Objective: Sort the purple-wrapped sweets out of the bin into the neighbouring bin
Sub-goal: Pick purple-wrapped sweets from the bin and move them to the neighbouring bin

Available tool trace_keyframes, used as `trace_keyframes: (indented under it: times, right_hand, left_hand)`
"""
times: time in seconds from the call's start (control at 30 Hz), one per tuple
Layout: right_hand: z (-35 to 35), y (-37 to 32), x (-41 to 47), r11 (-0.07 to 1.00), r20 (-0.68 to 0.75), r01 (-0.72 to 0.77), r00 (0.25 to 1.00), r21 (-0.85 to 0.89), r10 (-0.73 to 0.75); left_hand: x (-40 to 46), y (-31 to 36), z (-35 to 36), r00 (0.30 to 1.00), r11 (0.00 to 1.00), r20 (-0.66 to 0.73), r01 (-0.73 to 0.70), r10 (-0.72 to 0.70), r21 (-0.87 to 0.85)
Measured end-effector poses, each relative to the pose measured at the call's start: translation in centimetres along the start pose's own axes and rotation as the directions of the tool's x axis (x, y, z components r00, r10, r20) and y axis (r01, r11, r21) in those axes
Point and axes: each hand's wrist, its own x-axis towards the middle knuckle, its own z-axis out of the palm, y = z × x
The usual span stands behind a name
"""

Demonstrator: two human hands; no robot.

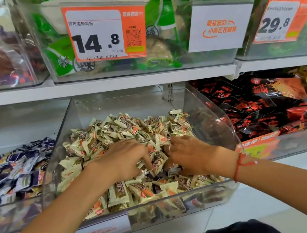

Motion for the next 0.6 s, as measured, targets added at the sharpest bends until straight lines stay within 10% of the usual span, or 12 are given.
trace_keyframes:
  times: [0.3, 0.4, 0.6]
  right_hand:
    - [0.1, 1.1, 0.4, 0.991, -0.003, 0.067, 0.998, 0.112, -0.067]
    - [-0.1, 2.2, -0.7, 0.902, -0.078, 0.057, 0.997, 0.427, -0.026]
    - [-3.9, 1.2, -2.4, -0.028, -0.147, 0.172, 0.908, 0.985, 0.392]
  left_hand:
    - [-1.8, 0.8, 0.6, 0.988, 0.989, -0.128, 0.065, -0.082, -0.133]
    - [-3.0, 1.5, 0.9, 0.949, 0.963, -0.275, 0.084, -0.156, -0.256]
    - [-3.8, 3.2, 0.3, 0.872, 0.734, -0.388, -0.051, -0.298, -0.677]
